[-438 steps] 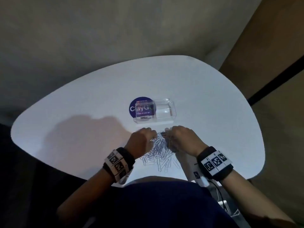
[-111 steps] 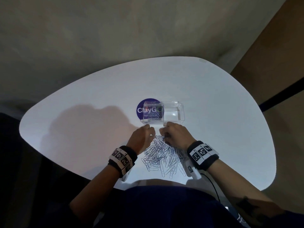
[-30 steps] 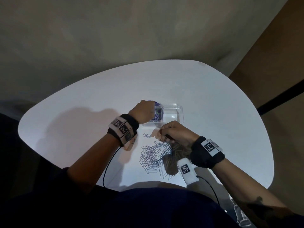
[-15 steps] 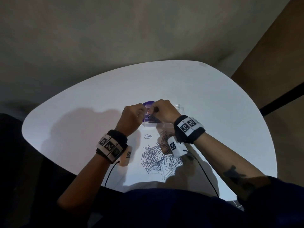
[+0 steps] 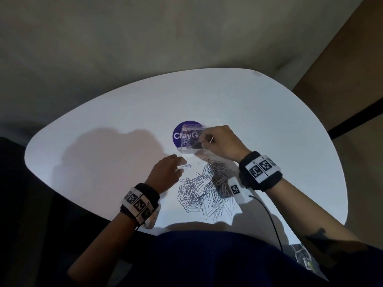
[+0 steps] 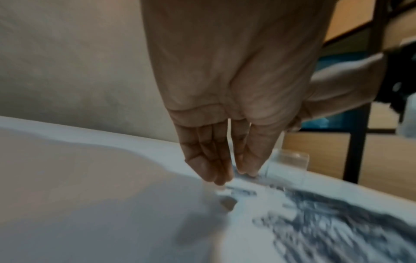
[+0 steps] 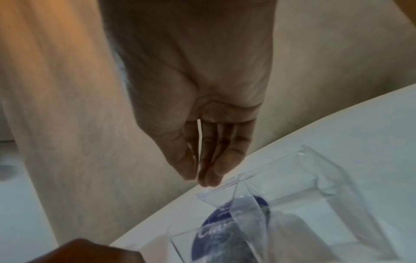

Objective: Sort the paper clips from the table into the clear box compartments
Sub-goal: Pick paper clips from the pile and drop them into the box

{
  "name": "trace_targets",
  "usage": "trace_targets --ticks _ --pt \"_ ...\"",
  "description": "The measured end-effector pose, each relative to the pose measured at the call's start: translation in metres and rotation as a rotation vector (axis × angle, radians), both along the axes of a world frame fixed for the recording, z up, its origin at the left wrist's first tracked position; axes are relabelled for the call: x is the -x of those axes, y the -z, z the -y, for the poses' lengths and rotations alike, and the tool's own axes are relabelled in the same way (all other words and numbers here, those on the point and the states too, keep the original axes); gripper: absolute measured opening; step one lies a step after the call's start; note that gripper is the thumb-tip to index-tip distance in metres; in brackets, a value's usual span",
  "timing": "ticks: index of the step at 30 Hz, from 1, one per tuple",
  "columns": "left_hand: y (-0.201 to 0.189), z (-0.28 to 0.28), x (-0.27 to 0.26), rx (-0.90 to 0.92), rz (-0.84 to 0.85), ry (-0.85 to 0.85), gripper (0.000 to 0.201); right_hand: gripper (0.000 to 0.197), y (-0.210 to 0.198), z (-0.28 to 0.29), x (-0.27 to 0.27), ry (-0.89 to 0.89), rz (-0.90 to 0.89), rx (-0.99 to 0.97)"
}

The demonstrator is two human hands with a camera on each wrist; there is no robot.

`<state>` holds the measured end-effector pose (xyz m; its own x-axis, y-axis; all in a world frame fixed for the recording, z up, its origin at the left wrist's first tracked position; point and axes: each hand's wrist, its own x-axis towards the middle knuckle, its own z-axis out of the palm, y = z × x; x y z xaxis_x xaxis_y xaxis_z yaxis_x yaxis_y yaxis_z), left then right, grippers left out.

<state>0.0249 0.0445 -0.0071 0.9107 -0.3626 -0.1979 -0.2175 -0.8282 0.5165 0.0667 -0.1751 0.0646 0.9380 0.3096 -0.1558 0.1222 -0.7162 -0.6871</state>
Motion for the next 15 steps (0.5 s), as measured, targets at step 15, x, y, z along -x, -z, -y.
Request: trace_targets --ticks 15 --pt "0.020 0.021 0.001 -0.130 0.180 0.109 0.010 0.016 0.056 -0.003 0.064 -0.265 0.047 0.313"
